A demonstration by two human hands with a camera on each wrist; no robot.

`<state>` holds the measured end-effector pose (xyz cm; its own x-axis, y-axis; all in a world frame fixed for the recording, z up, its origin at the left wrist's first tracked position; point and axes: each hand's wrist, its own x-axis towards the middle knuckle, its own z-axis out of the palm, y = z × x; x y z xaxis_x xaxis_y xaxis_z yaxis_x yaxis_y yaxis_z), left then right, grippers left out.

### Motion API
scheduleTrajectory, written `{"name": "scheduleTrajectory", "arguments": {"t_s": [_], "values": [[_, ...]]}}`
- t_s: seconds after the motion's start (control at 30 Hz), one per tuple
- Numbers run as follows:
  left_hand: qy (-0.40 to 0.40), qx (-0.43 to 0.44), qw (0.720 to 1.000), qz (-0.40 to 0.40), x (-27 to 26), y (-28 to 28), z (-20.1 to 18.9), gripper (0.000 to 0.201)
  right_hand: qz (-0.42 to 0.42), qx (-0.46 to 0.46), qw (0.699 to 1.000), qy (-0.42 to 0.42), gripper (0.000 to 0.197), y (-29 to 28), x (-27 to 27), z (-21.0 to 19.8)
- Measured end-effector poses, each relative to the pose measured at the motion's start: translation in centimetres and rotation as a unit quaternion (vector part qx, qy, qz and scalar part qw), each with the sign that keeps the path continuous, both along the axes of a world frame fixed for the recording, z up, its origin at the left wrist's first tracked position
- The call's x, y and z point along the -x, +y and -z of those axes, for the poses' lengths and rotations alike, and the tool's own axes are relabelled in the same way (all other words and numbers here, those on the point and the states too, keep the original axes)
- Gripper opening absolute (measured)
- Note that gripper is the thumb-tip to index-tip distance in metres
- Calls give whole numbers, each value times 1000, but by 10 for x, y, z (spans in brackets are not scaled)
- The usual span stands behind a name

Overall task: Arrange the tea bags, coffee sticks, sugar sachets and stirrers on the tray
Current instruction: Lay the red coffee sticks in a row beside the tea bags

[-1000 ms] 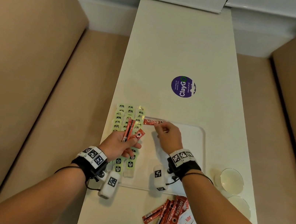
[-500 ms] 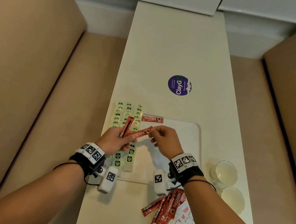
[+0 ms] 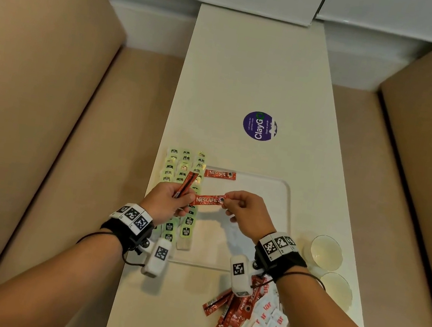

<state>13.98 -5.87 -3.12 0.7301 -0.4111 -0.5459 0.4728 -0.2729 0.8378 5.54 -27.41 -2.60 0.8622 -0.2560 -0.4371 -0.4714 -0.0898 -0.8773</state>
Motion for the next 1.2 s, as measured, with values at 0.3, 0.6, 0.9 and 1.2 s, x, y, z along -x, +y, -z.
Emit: {"name": "scheduleTrajectory", "arguments": {"t_s": [0.3, 0.6, 0.9, 1.2], "values": [[-19, -11, 1000, -20, -14, -5, 4, 12, 65, -14, 998, 15, 16, -14, -13, 2], [-6, -9, 1000, -28, -15, -3, 9, 15, 105, 50, 989, 96, 21, -28, -38, 30], [-2, -7, 999, -33, -19, -1, 12, 15, 109, 163, 973, 121, 9, -24, -59, 43], [-2, -11, 999, -36, -20, -1, 14, 15, 110, 169, 969, 142, 13, -22, -69, 52]]}}
